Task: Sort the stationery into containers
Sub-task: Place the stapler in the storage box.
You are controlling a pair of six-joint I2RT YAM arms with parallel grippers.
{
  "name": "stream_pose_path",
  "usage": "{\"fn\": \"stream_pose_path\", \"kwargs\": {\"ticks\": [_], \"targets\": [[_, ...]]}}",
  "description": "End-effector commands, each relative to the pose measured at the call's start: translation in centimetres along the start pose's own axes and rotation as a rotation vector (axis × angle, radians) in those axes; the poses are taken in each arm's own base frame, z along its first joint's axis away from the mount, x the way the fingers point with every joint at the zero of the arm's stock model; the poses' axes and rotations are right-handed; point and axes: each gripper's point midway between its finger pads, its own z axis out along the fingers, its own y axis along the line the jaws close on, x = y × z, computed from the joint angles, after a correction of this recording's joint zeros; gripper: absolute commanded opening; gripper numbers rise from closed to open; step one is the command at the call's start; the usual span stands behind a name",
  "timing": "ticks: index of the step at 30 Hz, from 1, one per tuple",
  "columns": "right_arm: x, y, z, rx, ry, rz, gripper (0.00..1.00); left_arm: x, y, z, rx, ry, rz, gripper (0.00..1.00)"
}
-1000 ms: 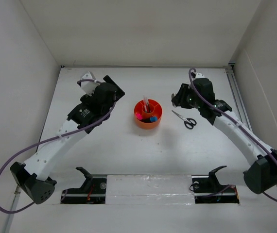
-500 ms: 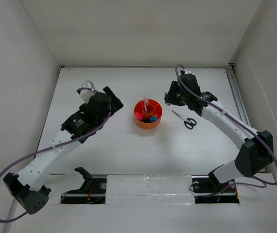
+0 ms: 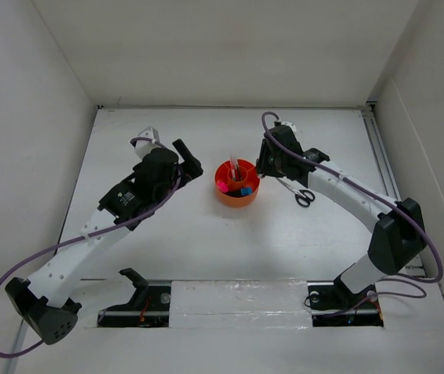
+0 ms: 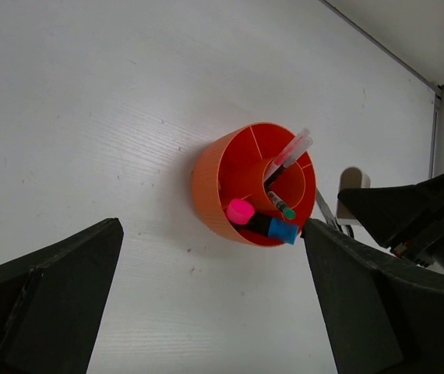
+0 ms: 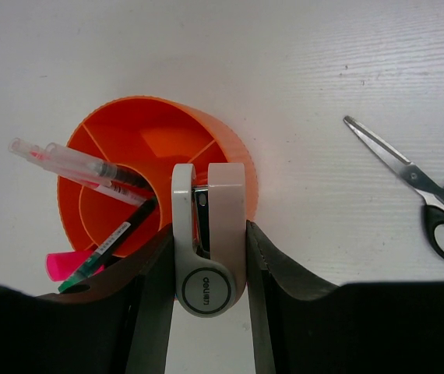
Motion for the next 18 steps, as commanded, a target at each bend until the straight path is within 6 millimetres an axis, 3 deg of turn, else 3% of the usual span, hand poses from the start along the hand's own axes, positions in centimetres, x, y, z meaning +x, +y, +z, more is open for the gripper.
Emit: {"fn": "stream_pose_path", "kwargs": {"ticks": [1,7,9,12,18], "targets": [[-3.2,1.4,-0.8,-0.032,-0.099,0.036,0.00,-0.3,-0.4,-0.4,0.038,-0.010,0.013,1.00],[-2.9,1.8,0.1,-0.045,-0.077,0.034,0.00,-0.6,-0.3,-0.9,0.044,-0.016,0.018,1.00],[-2.4,2.7,0.0,-0.062,-0.070,0.020,0.00,-0.8,-0.3,-1.1,0.051,-0.021,0.014,1.00],[-1.5,2.8,0.6,-0.052,-0.045,0.006,0.00,-0.6,-0.1,-1.2,0.050,-0.020,0.015,1.00],[-1.4,2.6,0.8,-0.036,-0.041,0.012,0.00,-0.2,0.1,-1.6,0.067,-0.010,0.003,1.00]]}}
